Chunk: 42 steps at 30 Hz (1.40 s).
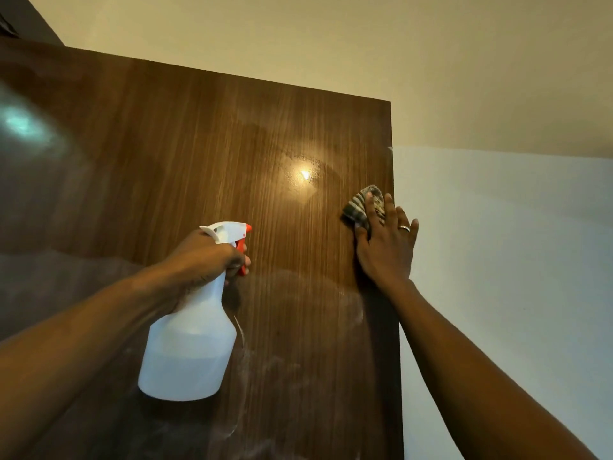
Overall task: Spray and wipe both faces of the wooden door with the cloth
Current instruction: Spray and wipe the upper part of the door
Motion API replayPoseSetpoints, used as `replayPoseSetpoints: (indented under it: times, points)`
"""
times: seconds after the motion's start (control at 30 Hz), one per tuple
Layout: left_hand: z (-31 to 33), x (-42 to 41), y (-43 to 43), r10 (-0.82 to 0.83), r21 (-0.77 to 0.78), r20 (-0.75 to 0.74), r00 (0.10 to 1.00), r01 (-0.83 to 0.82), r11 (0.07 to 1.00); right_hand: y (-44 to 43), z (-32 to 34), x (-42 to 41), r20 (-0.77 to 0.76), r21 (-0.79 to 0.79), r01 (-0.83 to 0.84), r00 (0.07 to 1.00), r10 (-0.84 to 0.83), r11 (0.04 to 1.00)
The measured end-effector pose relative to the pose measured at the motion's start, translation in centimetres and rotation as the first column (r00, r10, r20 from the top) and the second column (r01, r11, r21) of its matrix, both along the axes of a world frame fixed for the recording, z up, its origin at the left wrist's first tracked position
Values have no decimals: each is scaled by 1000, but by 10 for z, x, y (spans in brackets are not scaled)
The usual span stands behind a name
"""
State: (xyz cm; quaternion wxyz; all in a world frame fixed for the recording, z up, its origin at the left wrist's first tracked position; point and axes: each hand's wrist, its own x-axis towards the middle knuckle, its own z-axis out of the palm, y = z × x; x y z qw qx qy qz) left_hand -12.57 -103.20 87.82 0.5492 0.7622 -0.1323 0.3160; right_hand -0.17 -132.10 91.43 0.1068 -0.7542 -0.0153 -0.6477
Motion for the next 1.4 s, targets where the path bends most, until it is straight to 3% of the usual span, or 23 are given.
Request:
replayPoseSetpoints:
  times: [0.13,0.2,0.3,0.37,0.47,0.53,0.63,0.83,0.9,1.0,1.07,1.17,1.27,1.4]
  points:
    - [-8,-6,-12,-43,17,-4,999,43,999,-9,-44,-5,14,-212,31,1000,-28,977]
    - [-19,-7,-20,-57,3,-17,998,57,998,-22,-87,-5,2,-237,-8,1000,9,971]
    - [-48,0,-32,-70,1,-64,995,70,998,-35,-147,-3,-35,-108,-91,996,88,990]
    - [-73,4,-39,-50,91,-74,996,56,994,-36,-164,-1,-50,-23,-100,994,99,995]
    - [-104,8,-47,-29,98,-76,997,37,994,-26,-150,-1,-58,25,-69,996,70,997]
    - [-117,8,-46,-48,15,-157,986,51,999,-12,-129,-2,-46,33,-34,998,35,999]
    - [-126,4,-35,-99,56,-233,967,115,992,10,-112,-3,-17,69,16,1000,-15,997]
    - [-132,-5,-18,-15,-140,-216,976,-16,990,-2,-199,-7,-29,-294,-23,999,15,956]
    - [-135,-11,-10,-14,-113,-207,978,-10,994,-20,-208,-7,-47,-192,-8,999,-1,981]
    - [-133,-18,10,23,-90,-208,978,-43,995,-9,-169,-8,-64,47,-2,998,5,999]
    - [-128,-18,20,44,-102,-209,977,-67,993,20,-136,-9,-29,79,-9,1000,11,997]
    - [-121,-15,29,43,-101,-213,976,-65,993,72,-125,-10,1,-117,-73,997,73,990]
    - [-112,-15,36,72,-109,-209,975,-96,989,93,-160,-4,-3,-374,-35,999,36,927]
    - [-108,-15,53,85,-78,-188,978,-101,992,56,-188,0,28,-478,3,1000,11,878]
